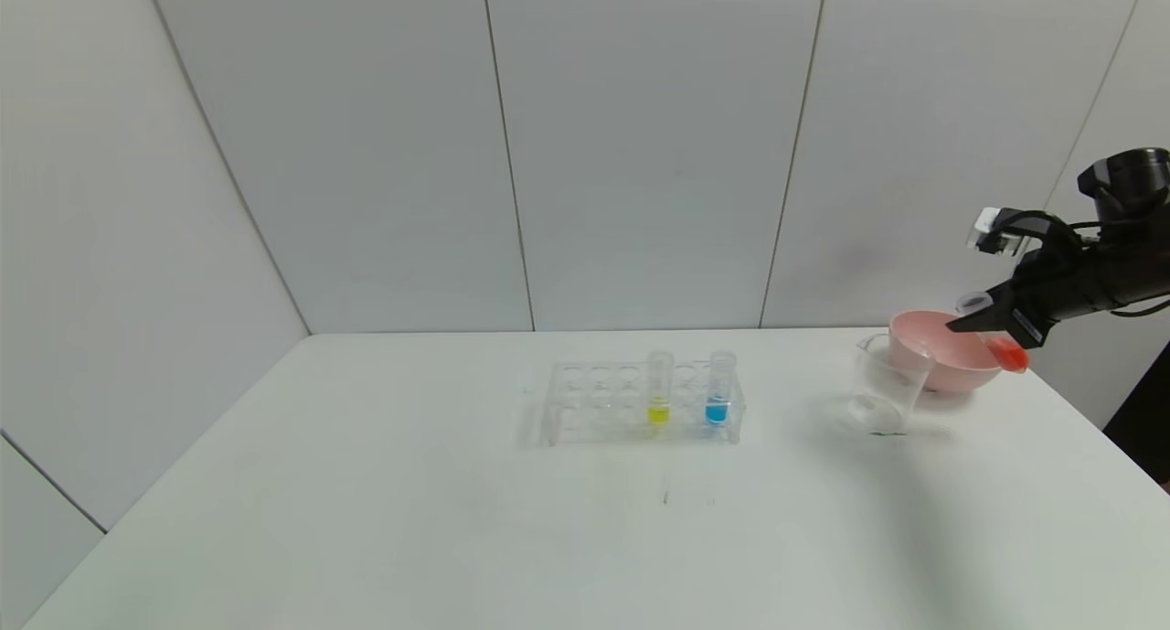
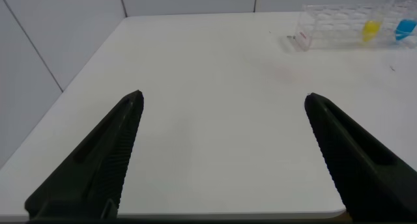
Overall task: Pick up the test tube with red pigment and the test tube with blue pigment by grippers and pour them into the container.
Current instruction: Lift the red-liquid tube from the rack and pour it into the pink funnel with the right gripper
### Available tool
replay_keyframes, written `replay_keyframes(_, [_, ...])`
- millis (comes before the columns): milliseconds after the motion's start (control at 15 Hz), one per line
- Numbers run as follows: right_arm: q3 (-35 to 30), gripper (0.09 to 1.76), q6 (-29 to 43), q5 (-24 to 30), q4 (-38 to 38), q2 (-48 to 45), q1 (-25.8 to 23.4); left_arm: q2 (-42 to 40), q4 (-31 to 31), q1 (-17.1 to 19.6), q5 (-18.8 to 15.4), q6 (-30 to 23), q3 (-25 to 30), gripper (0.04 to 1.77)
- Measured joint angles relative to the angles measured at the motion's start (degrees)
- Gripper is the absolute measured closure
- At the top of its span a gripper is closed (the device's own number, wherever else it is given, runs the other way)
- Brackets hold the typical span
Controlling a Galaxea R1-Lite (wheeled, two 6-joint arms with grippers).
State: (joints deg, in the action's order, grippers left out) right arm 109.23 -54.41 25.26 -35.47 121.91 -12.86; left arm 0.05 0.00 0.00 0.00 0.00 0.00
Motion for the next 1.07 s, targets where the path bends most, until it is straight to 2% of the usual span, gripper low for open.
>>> replay_keyframes(200, [3.93, 1.32, -2.44, 0.05, -6.35, 0.04, 0.63, 0.00, 0.00, 0.00, 0.00, 0.00, 0.00, 0.05])
replay_keyframes(467, [4.85, 1.32, -5.42, -0.35, -6.91, -0.21, 1.87, 0.00, 0.02, 0.00, 0.00, 0.00, 0.00, 0.05])
replay_keyframes(1067, [5.16, 1.32, -9.56, -12.32, -9.46, -1.26, 4.88, 0.00, 0.00, 0.00, 0.00, 0.02, 0.00, 0.05])
